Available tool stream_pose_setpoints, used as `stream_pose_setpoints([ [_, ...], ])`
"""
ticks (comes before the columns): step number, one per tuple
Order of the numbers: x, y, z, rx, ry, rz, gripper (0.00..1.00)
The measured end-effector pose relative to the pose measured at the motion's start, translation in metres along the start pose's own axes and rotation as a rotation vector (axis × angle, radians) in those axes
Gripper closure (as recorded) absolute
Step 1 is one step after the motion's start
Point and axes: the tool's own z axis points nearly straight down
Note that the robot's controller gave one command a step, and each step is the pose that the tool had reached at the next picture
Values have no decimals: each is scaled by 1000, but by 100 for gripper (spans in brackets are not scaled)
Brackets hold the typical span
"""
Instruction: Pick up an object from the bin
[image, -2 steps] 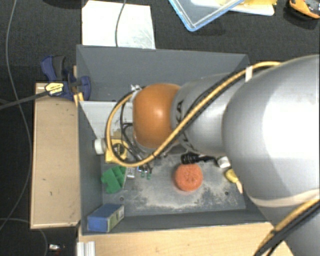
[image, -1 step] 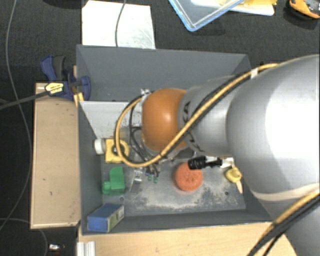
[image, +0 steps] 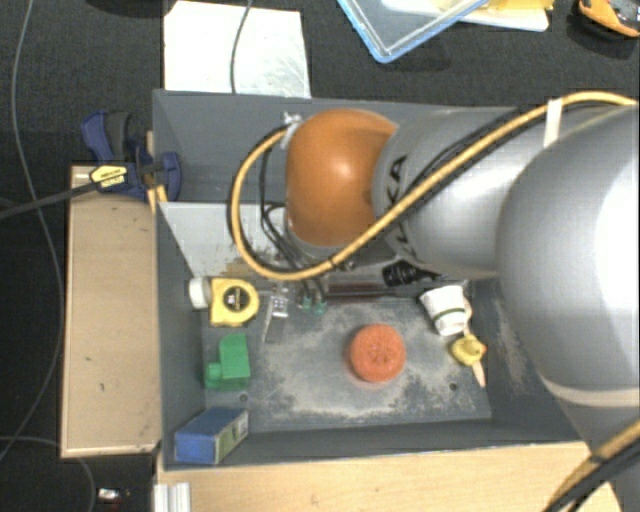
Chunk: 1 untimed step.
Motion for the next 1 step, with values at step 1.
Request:
stream_pose_setpoints([
  [1,-5,-18,11,-1,-6,9,0],
])
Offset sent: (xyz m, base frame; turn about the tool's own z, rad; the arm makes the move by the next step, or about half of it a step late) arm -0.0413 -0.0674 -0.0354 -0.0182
